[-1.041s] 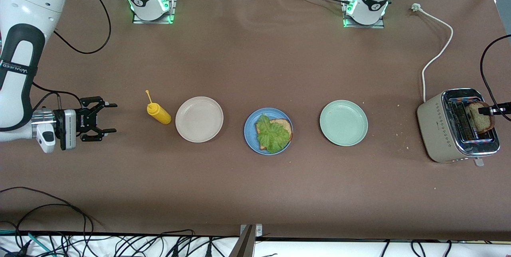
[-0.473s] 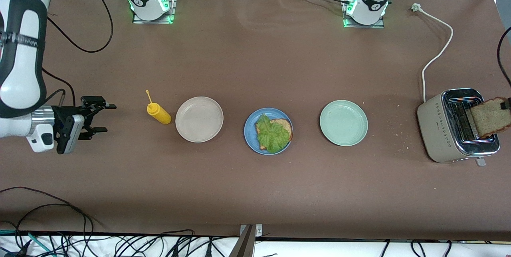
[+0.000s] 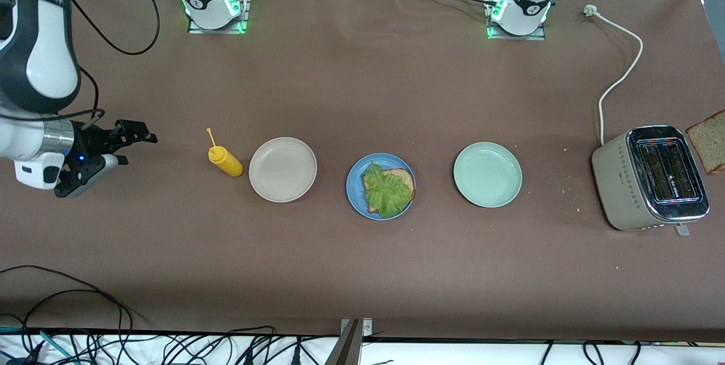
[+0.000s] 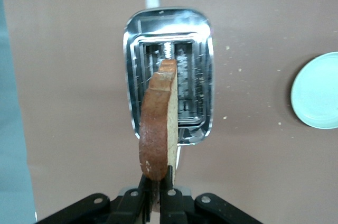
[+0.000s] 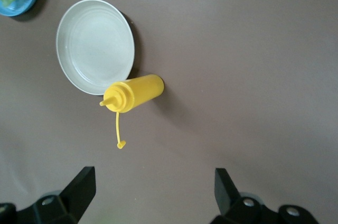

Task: Make sandwich in blue plate with both arms
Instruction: 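Lift the toast out with the left gripper while the right gripper retracts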

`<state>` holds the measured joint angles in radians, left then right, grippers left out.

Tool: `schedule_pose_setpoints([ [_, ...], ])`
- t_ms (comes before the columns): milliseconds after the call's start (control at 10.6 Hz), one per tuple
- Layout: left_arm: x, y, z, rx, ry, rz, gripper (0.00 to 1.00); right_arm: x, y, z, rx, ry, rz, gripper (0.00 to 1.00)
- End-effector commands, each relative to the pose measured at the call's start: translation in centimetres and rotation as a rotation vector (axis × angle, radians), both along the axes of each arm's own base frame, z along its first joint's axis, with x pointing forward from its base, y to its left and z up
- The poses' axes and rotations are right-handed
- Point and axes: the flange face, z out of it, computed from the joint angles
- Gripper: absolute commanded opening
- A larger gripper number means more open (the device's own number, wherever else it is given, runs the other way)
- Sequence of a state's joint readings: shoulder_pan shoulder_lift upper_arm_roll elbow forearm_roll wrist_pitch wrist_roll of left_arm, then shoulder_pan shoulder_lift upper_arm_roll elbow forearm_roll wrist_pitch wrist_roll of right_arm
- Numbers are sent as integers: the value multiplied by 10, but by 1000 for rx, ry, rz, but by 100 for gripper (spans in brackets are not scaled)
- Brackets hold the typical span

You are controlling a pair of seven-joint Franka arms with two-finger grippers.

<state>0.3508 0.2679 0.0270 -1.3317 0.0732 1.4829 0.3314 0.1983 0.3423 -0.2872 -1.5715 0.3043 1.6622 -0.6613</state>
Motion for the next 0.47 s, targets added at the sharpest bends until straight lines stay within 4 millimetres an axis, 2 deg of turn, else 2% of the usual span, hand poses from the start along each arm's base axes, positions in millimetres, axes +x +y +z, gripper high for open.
schedule_pose_setpoints([
  [0, 24, -48, -8, -30, 14, -95, 0, -49, 8, 34, -168, -37, -165, 100],
  [95, 30, -65, -9, -34, 14, -124, 0, -63, 11, 46, -223, -38, -242, 100],
  [189, 38, -86, -17, -69, 17, -153, 0, -76, 11, 67, -238, -54, -304, 100],
  [284, 45, -98, -37, -161, 14, -152, 0, -85, 11, 89, -238, -79, -338, 100],
  [378, 53, -128, -42, -240, -2, -137, 0, -93, 2, 109, -232, -80, -374, 100],
])
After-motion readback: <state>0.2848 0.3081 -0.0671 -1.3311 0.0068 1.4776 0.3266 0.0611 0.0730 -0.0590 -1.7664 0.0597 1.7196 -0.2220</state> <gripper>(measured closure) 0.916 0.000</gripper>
